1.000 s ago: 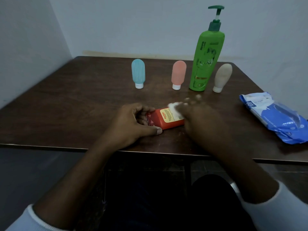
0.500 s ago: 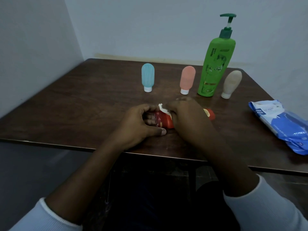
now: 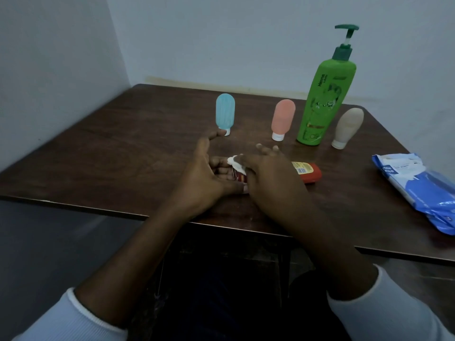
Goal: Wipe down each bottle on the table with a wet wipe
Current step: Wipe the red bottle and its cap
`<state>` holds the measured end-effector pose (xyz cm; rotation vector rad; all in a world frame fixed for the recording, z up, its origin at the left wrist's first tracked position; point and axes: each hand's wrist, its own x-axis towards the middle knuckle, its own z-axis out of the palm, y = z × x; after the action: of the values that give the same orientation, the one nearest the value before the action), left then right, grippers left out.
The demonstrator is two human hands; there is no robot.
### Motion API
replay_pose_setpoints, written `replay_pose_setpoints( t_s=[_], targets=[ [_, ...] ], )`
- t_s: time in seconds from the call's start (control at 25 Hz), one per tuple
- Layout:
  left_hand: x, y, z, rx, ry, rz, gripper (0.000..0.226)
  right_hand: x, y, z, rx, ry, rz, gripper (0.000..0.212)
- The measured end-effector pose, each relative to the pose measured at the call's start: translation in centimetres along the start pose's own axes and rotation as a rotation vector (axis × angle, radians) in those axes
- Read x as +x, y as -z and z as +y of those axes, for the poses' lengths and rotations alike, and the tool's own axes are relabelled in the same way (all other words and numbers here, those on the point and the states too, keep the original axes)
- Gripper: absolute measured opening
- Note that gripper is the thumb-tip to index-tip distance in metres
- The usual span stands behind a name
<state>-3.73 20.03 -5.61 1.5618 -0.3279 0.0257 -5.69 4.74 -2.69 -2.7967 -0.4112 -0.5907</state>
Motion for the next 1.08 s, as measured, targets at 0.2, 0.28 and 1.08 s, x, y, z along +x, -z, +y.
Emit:
replay_pose_setpoints(
  t_s=[0.2, 0.28, 1.08],
  targets=[
    [0.0, 0.1, -0.3, 0.12, -0.043, -0.057, 0.128, -5.0, -0.5, -0.4, -0.186, 0.074, 0.039, 0.043],
    [0.0, 0.1, -0.1, 0.146, -0.047, -0.072, 0.127, -4.2, -0.6, -0.4, -0.219, 0.056, 0.007, 0.039],
    [0.4, 0.3, -0.8, 0.174, 0.013, -0.044, 0.111, -2.8, 0.7, 2.0, -0.098, 0.019, 0.047, 0.048]
  ],
)
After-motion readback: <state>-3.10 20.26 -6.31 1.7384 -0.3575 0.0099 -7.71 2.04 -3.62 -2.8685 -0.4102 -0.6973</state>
